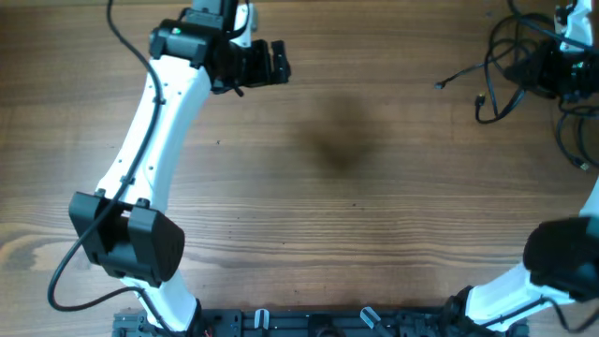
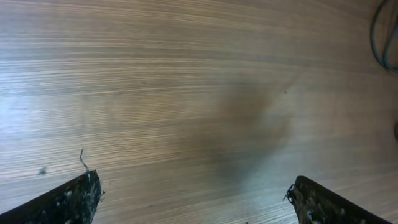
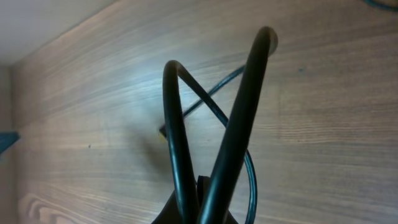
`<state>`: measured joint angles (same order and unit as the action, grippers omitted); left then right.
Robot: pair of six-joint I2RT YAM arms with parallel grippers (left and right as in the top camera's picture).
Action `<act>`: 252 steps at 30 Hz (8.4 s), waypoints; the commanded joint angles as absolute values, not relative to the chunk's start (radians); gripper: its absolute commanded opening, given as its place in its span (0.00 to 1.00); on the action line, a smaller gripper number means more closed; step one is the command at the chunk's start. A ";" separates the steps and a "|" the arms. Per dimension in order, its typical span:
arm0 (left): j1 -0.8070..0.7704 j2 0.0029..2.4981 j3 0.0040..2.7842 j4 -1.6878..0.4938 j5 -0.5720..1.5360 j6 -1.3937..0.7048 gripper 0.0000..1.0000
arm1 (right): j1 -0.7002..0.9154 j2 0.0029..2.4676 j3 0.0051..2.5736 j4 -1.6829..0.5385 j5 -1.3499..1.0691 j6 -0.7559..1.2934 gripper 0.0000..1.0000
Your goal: Untangle cables
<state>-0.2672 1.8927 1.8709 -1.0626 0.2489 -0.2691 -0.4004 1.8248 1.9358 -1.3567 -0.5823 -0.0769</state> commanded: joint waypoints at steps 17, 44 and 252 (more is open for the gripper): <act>-0.306 1.899 1.864 -1.039 0.246 -0.278 1.00 | -0.550 2.057 1.568 -0.831 -0.695 0.075 0.04; -0.330 1.899 1.864 -1.036 0.246 -0.278 1.00 | -0.586 1.897 1.627 -0.986 -0.257 0.187 1.00; 0.093 0.032 0.006 0.060 0.136 -0.054 1.00 | 0.036 0.004 0.005 0.002 -0.085 0.160 1.00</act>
<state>0.0834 0.0723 0.0441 0.0677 0.1352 -0.0921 0.0315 0.0147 0.0063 -0.0006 -0.0994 0.1699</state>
